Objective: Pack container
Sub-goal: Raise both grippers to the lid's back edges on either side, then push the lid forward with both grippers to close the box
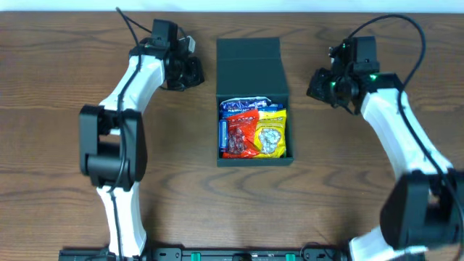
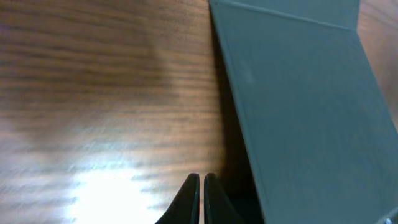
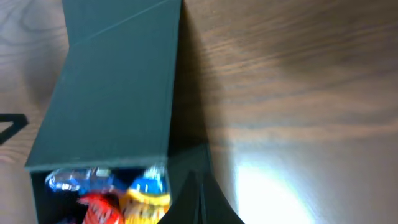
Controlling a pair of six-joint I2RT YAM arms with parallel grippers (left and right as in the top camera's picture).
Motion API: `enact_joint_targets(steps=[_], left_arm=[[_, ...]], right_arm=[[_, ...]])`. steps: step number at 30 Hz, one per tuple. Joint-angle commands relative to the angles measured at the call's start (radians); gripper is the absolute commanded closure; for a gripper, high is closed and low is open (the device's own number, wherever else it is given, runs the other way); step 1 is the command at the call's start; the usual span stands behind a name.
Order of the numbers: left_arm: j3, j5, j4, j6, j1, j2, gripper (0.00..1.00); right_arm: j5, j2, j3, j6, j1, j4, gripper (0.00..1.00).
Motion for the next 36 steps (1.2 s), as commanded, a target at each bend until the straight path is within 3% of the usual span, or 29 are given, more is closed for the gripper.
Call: enact_joint_targets(steps=[1, 14, 25, 36], left_arm=[[0.068, 0.064, -0.022, -0.046, 0.005, 0.083, 0.94], [0.105, 0.175, 0.025, -0.103, 0.003, 0.148, 0.94], [0.105, 0.236, 0.040, -0.101, -0.019, 0.148, 0.94], [0.141, 0.464, 0.047, -0.048, 0.015, 0.148, 0.94]], right_arm=[[-0.131, 0.096, 0.012, 0.012, -0.018, 0.050, 0.98], [-0.350, 0.364, 0.012, 0.204, -0.031, 0.380, 0.98], [-0.478, 0.401, 0.012, 0.271, -0.025, 0.540, 0.98], [-0.708, 0.401, 0.012, 0.239, -0.058, 0.636, 0.98]])
